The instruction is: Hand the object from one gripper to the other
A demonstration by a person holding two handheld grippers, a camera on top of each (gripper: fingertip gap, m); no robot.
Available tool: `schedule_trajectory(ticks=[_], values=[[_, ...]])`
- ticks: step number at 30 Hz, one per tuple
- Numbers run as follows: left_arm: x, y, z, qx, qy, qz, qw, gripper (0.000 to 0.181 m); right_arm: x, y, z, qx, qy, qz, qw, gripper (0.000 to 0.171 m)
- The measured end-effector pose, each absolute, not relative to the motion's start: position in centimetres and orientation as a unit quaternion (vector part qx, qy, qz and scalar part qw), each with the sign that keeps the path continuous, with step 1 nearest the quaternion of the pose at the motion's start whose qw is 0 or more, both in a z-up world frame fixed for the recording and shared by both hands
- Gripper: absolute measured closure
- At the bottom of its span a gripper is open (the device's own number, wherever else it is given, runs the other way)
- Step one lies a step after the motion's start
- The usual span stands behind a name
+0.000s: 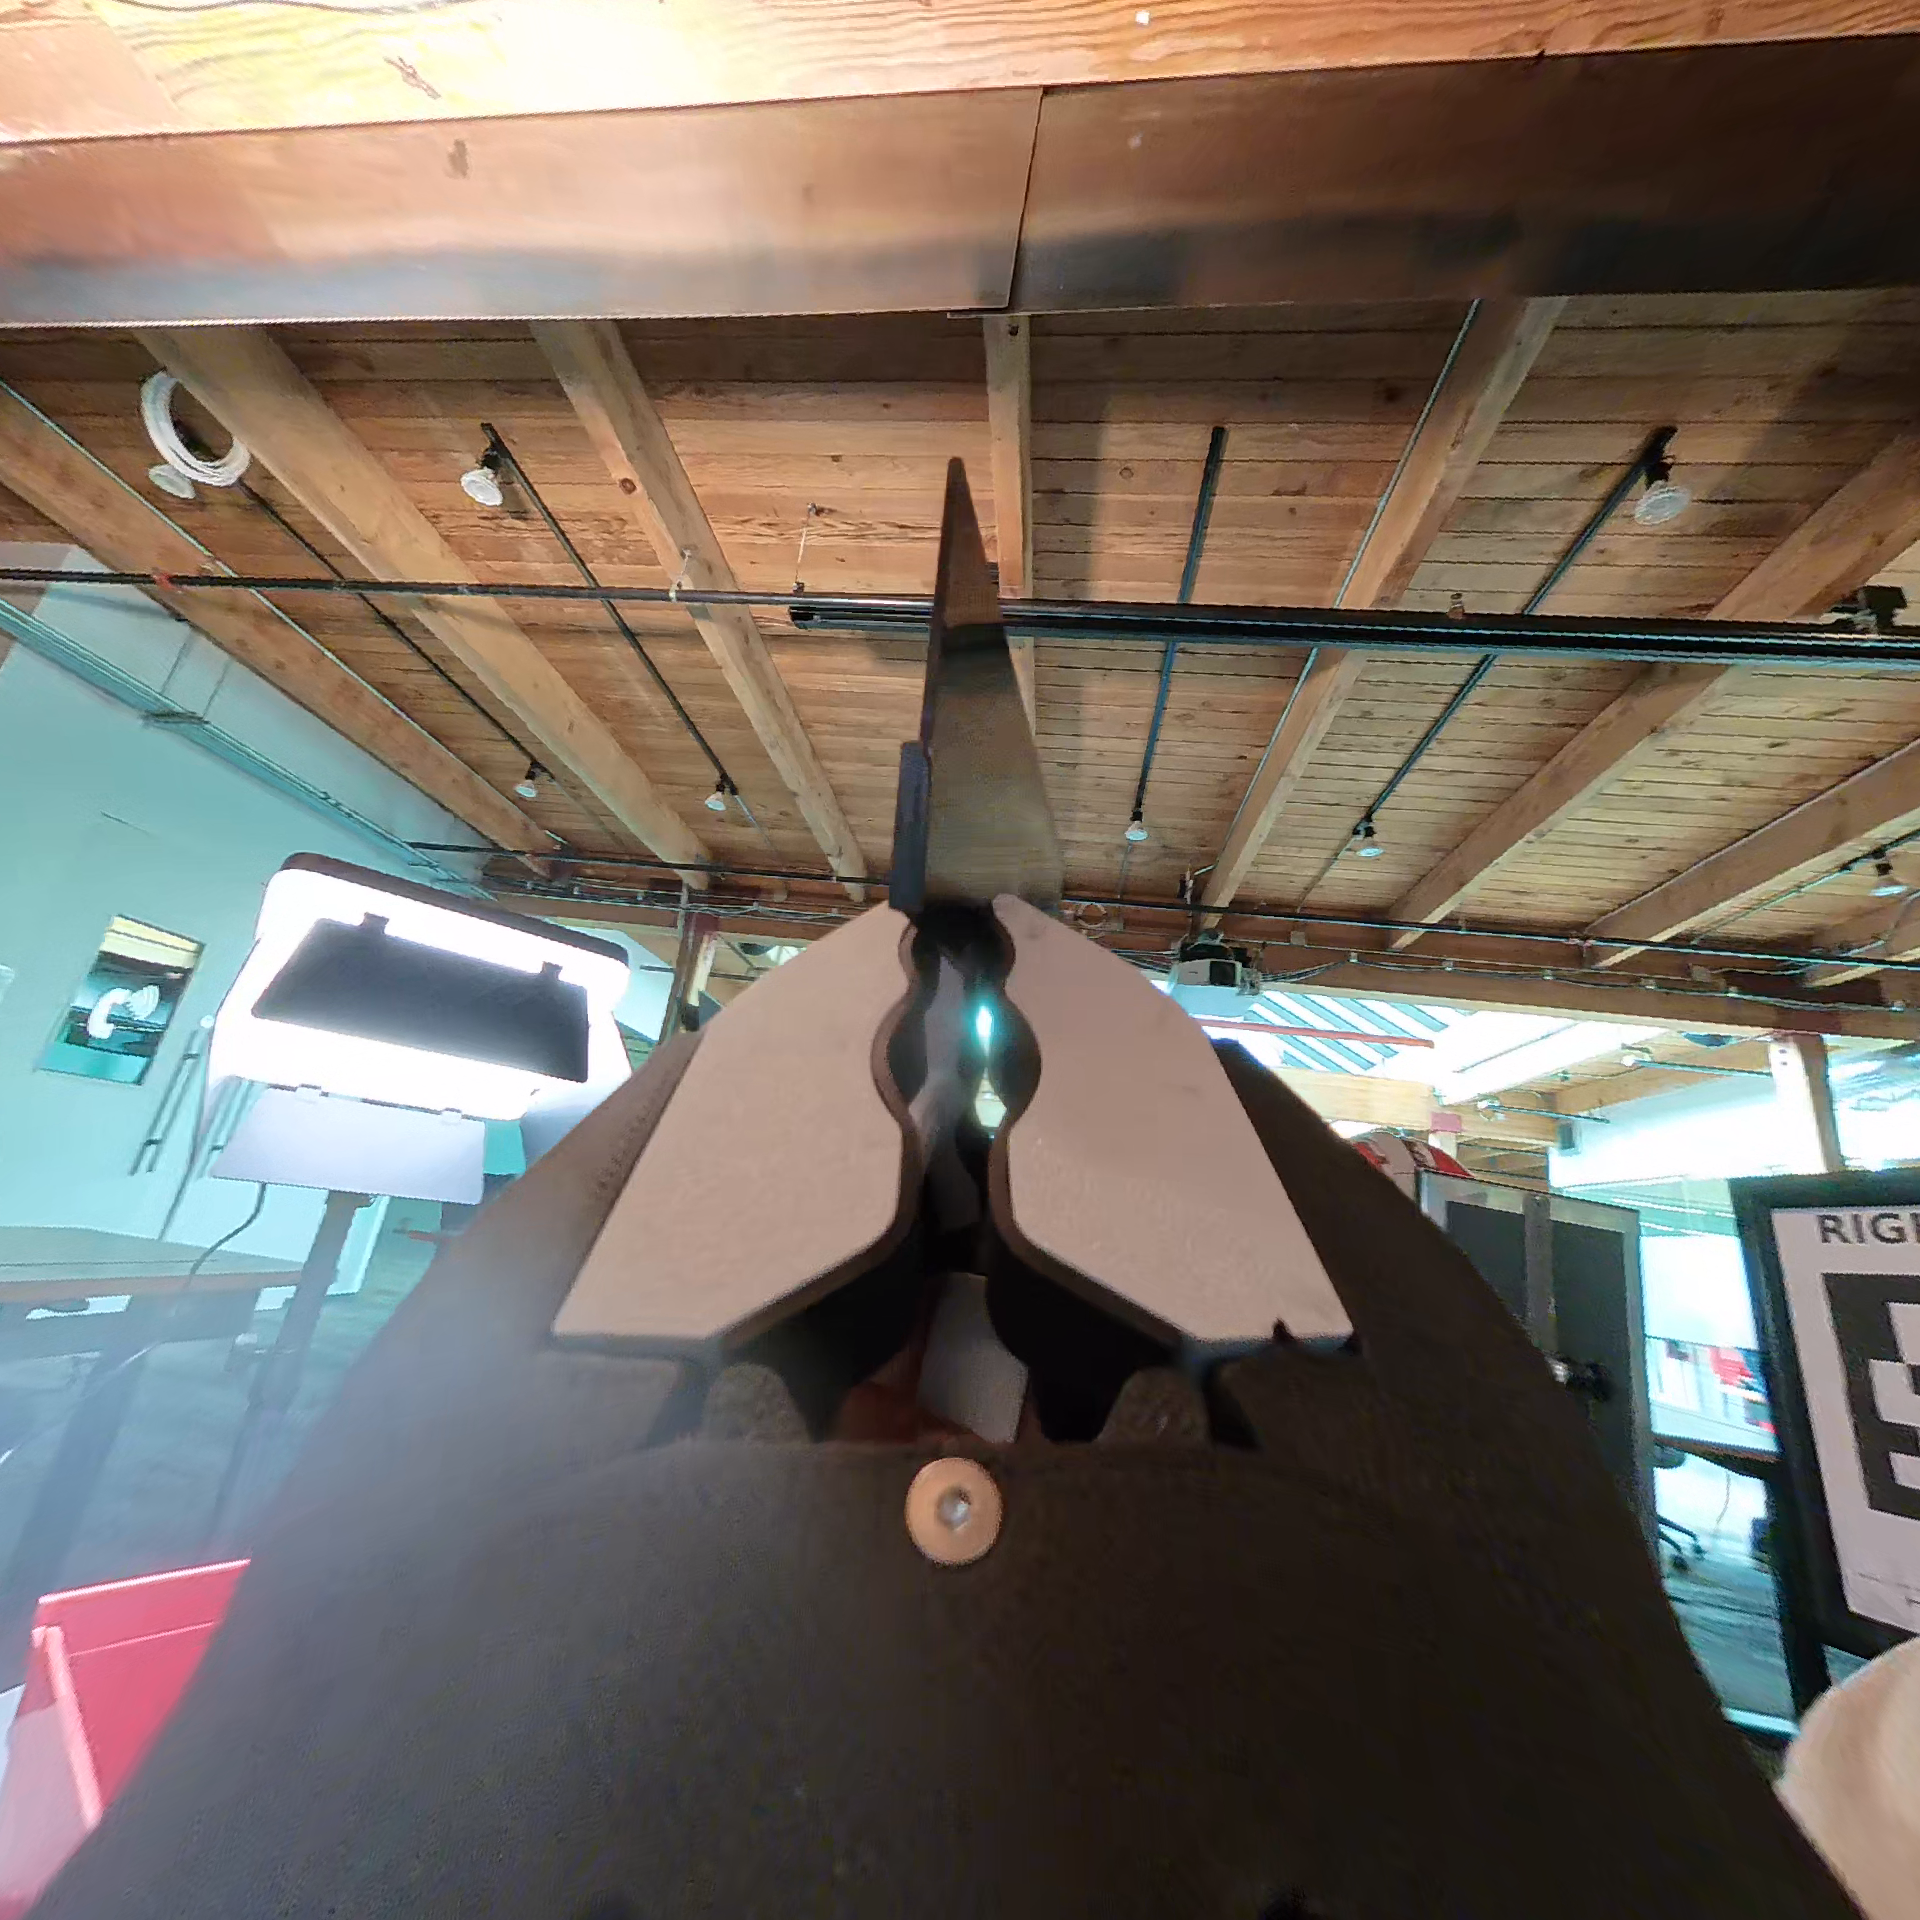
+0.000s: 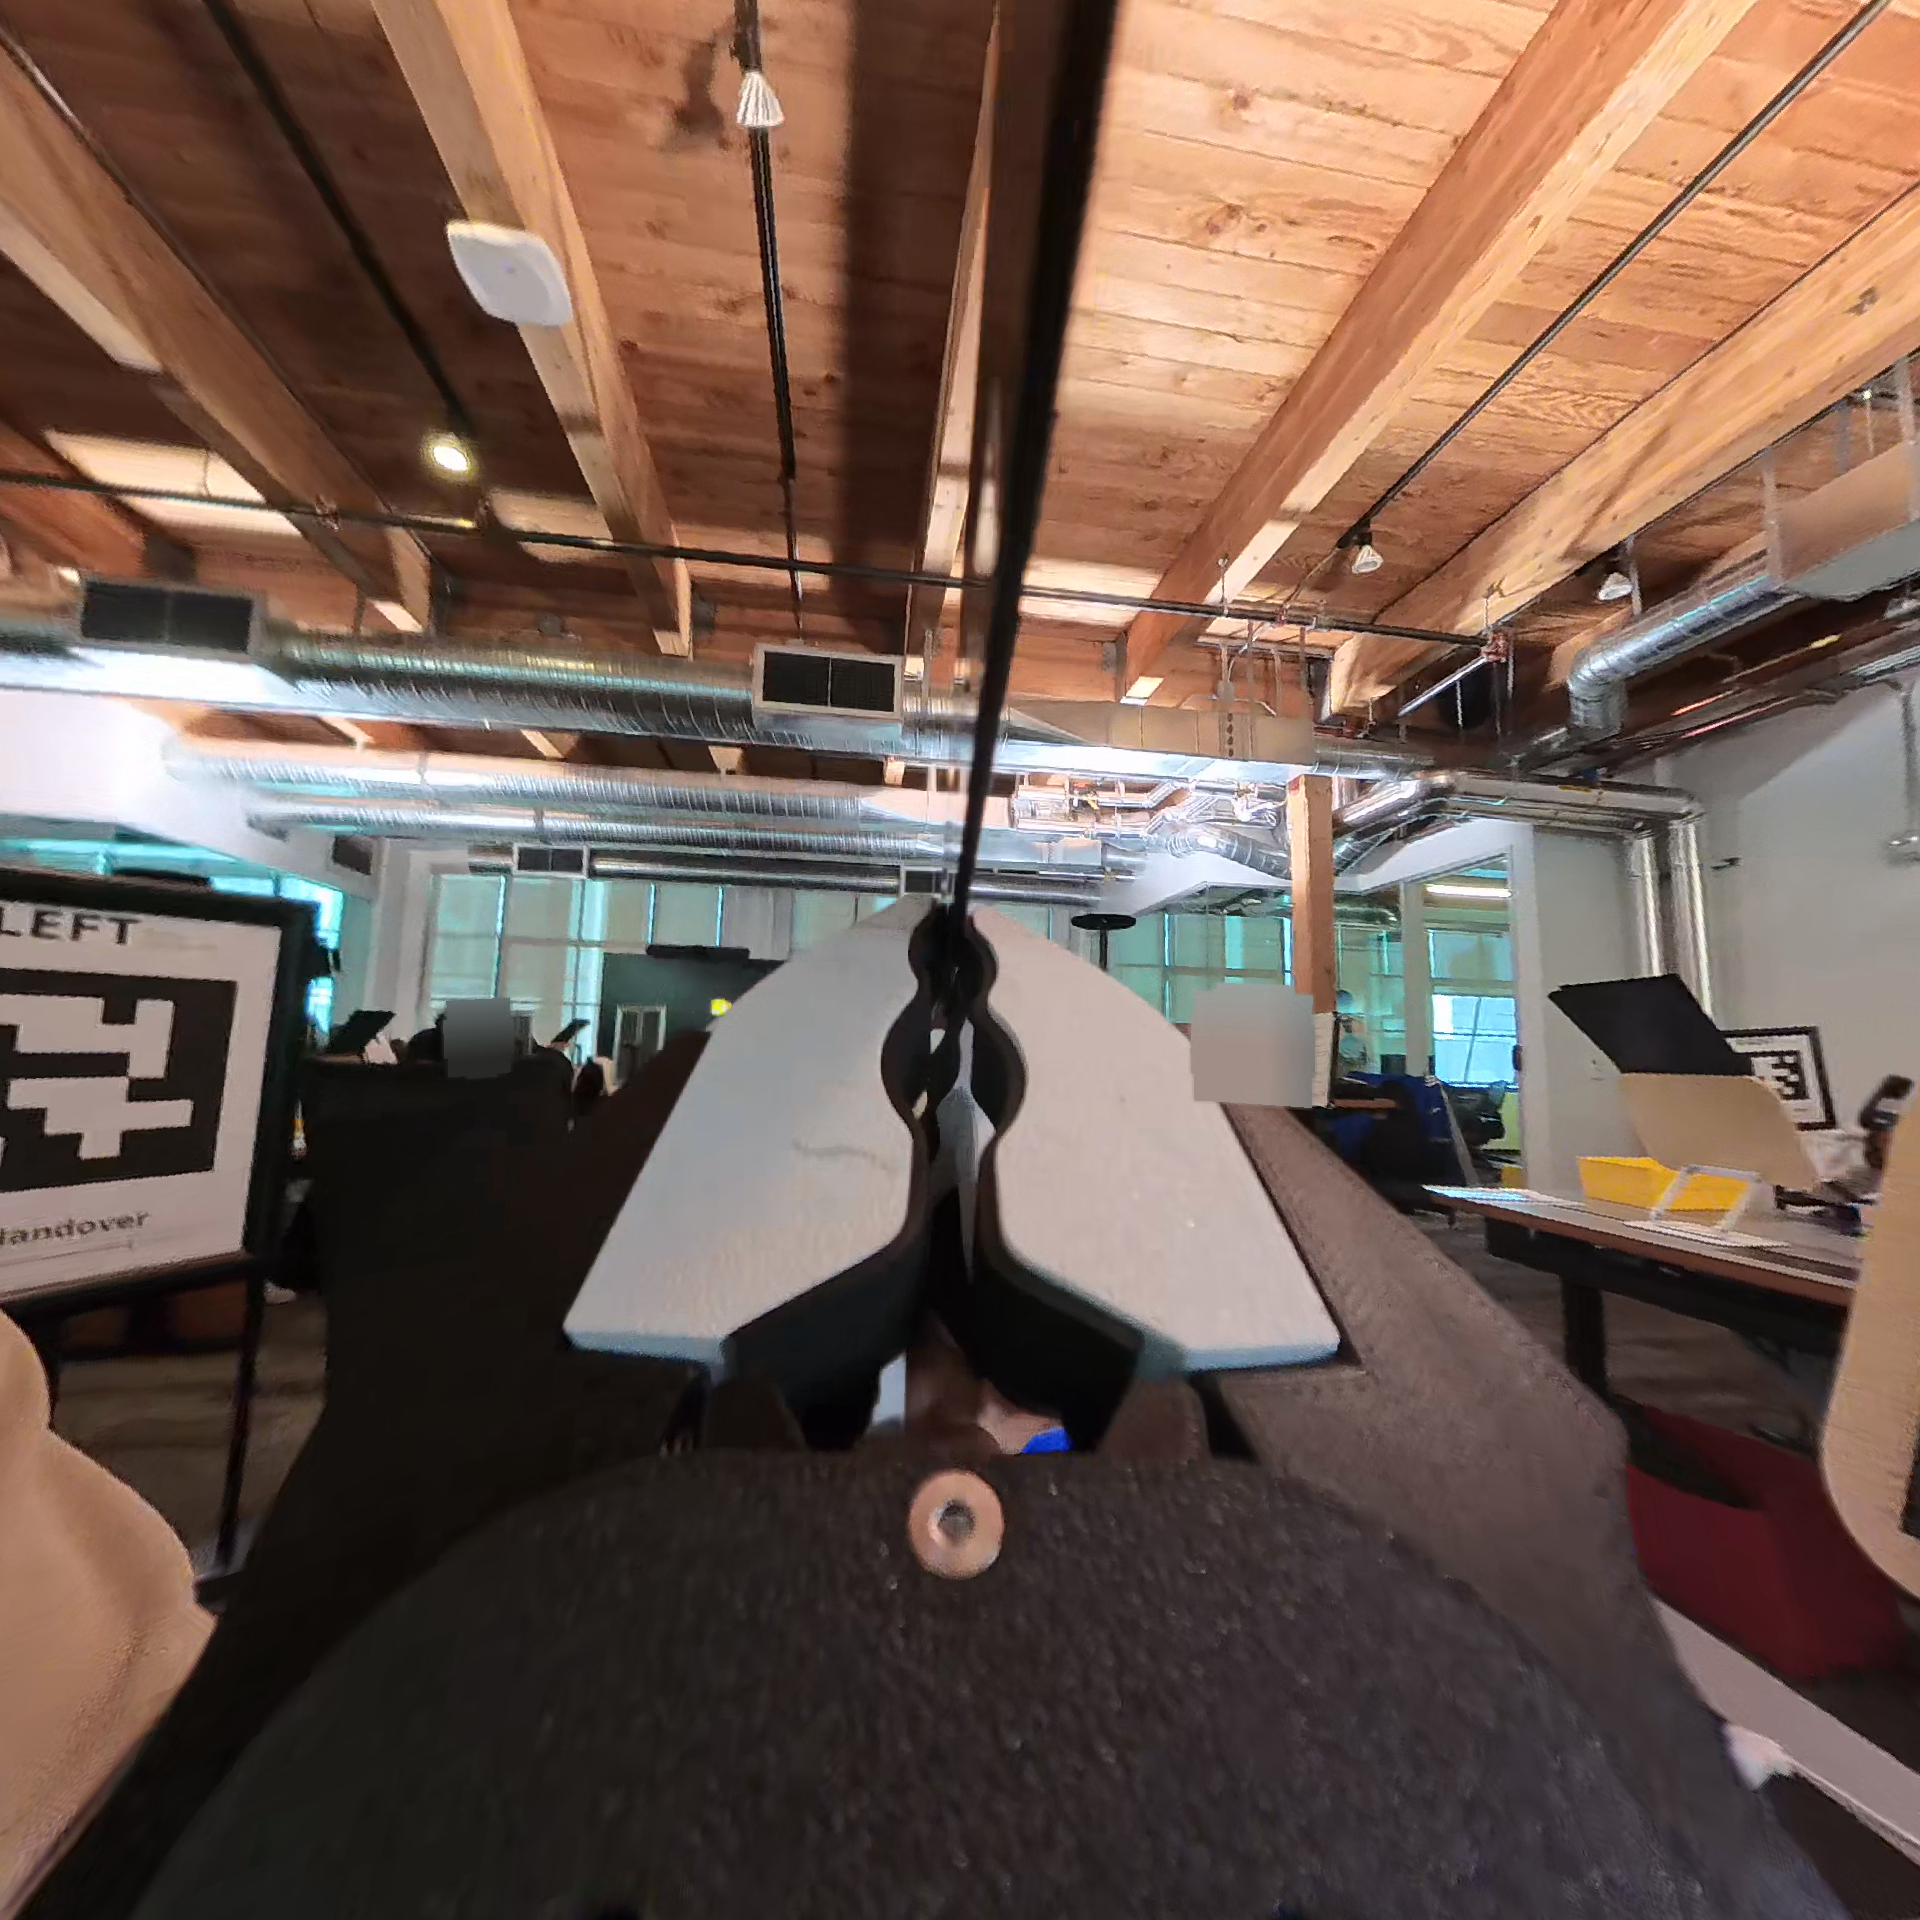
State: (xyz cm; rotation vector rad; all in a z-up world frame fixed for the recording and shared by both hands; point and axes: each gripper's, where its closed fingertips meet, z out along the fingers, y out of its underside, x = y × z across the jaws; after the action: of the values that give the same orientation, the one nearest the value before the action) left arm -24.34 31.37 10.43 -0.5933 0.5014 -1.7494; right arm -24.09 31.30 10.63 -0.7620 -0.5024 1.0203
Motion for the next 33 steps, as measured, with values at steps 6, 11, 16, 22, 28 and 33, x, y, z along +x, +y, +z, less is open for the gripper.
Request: schedule_trajectory(ticks=[6,11,16,22,28,33], values=[[-25.8,31.4,10.8,-0.234,0.182,-0.785,0.545,0.179,-24.3,31.4,10.4,-0.368,-0.237,0.504,0.744,0.165],[-26.2,31.8,10.8,-0.231,0.196,-0.792,0.531,0.180,-22.6,31.2,11.2,-0.352,-0.212,0.512,0.754,0.169],[-24.9,31.0,10.5,-0.237,0.211,-0.788,0.528,0.174,-23.1,31.1,11.1,-0.343,-0.205,0.528,0.750,0.169],[-25.9,31.2,10.9,-0.237,0.212,-0.768,0.555,0.180,-24.2,31.3,10.6,-0.368,-0.229,0.506,0.746,0.167],[-26.9,32.0,11.0,-0.228,0.207,-0.780,0.545,0.179,-22.2,30.8,11.4,-0.347,-0.215,0.521,0.750,0.169],[-25.3,31.0,10.7,-0.238,0.236,-0.764,0.551,0.180,-24.0,30.9,10.7,-0.358,-0.229,0.520,0.741,0.169]])
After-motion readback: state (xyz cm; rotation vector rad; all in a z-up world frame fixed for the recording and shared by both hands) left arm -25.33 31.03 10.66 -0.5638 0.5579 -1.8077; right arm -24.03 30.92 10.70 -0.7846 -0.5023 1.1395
